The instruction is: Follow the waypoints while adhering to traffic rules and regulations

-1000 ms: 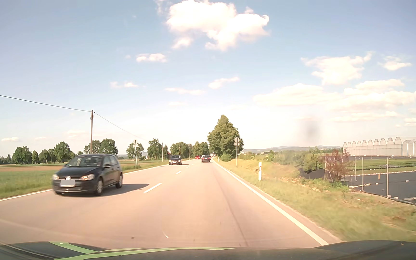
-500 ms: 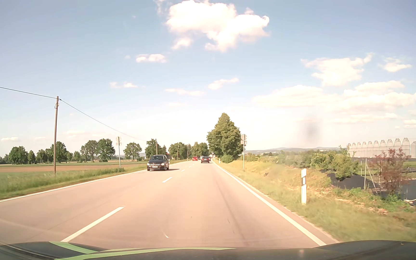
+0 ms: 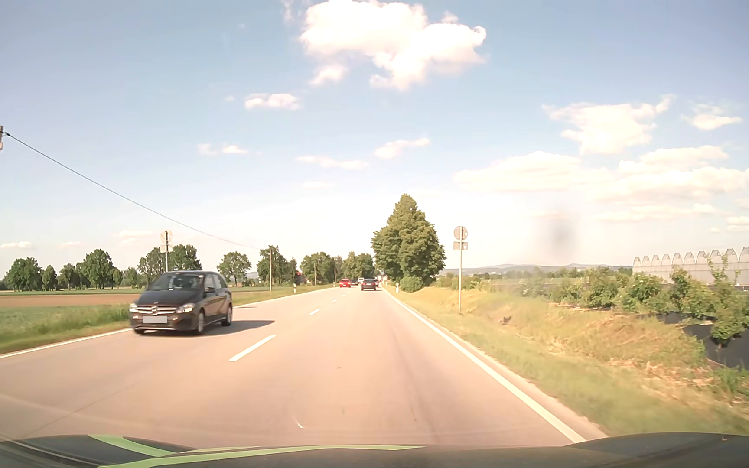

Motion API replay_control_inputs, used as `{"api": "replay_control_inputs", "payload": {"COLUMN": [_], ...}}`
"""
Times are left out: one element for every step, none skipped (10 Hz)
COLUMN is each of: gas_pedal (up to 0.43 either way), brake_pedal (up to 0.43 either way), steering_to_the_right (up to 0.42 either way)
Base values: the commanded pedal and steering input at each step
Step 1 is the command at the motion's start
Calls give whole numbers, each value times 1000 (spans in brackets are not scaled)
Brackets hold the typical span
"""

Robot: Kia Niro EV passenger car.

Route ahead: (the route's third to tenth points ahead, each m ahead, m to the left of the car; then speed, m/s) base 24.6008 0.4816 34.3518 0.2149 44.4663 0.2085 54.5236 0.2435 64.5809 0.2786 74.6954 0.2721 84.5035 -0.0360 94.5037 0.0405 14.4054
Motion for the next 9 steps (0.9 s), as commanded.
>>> {"api": "replay_control_inputs", "payload": {"gas_pedal": [110,110,110,110,110,110,110,110,110], "brake_pedal": [0,0,0,0,0,0,0,0,0], "steering_to_the_right": [0,0,0,0,0,0,0,0,0]}}
